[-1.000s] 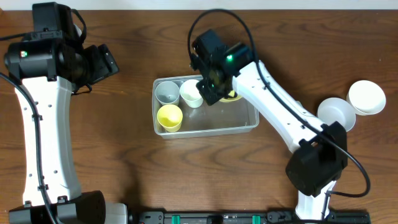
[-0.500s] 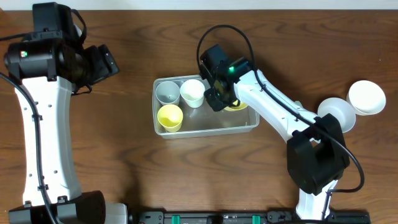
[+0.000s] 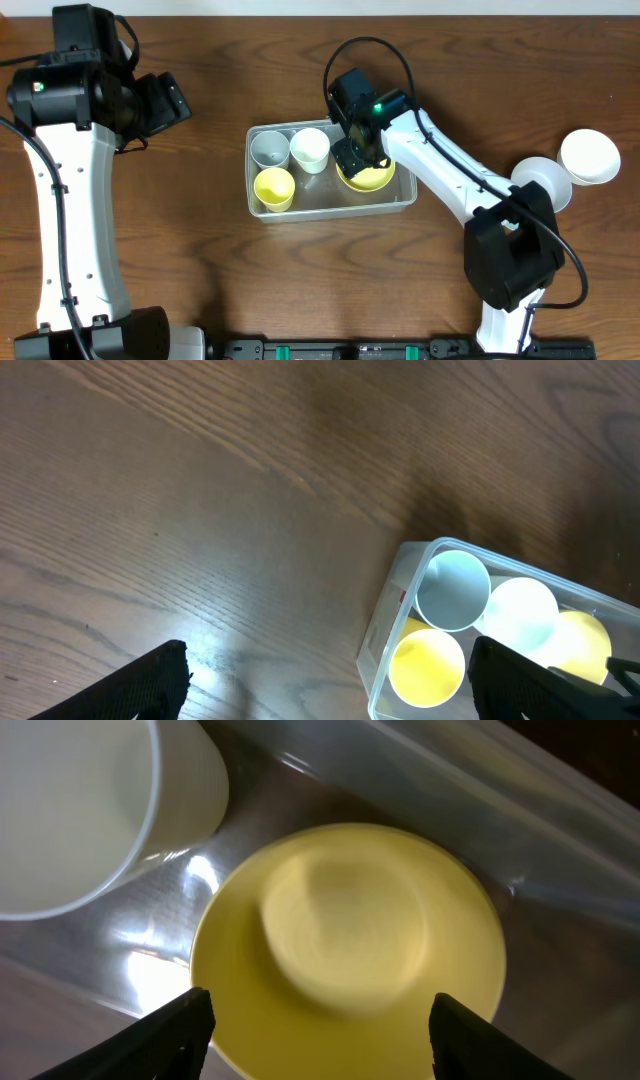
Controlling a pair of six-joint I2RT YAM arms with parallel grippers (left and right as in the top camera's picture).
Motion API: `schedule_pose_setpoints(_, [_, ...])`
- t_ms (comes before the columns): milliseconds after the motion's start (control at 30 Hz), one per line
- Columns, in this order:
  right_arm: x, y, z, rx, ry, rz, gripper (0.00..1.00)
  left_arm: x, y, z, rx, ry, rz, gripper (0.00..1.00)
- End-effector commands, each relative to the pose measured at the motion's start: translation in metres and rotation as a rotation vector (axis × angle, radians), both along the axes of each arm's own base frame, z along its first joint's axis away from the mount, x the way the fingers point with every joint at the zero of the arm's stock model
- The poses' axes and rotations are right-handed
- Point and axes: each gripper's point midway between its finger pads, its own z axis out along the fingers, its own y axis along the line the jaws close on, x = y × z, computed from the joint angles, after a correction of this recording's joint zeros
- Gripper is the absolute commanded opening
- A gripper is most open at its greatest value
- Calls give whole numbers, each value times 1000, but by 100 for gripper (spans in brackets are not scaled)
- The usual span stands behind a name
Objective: Pack container
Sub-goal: 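Carry the yellow bowl into the container's right side and release, then move the right gripper to the grey bowl and grasp its rim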
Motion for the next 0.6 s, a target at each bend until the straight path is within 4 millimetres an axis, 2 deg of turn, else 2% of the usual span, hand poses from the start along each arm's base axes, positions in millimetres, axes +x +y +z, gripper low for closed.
schedule_pose_setpoints(0, [29,-19,63,43,-148,-129,72,-3,1,-1,-4,4,4,89])
schedule_pose_setpoints(67, [41,-46,104,49,-239,-251,73,-3,1,-1,-4,4,4,89])
schedule_pose_setpoints(167, [49,-107,165,104,-361,-492,86,-3,1,-1,-4,4,4,89])
schedule_pose_setpoints(267, [42,-174,196,153,-411,-735,90,-3,1,-1,-4,4,4,89])
schedule_pose_setpoints(333, [32,-217,198,159,-392,-885,89,-3,1,-1,-4,4,4,90])
schedule_pose_setpoints(400, [21,-250,191,163,-337,-974,89,-3,1,-1,-4,4,4,89])
schedule_pose_setpoints(467, [9,-279,171,139,-267,-1057,89,-3,1,-1,-4,4,4,90])
schedule_pose_setpoints(567, [-5,-305,134,87,-174,-1136,89,-3,1,-1,-4,4,4,89])
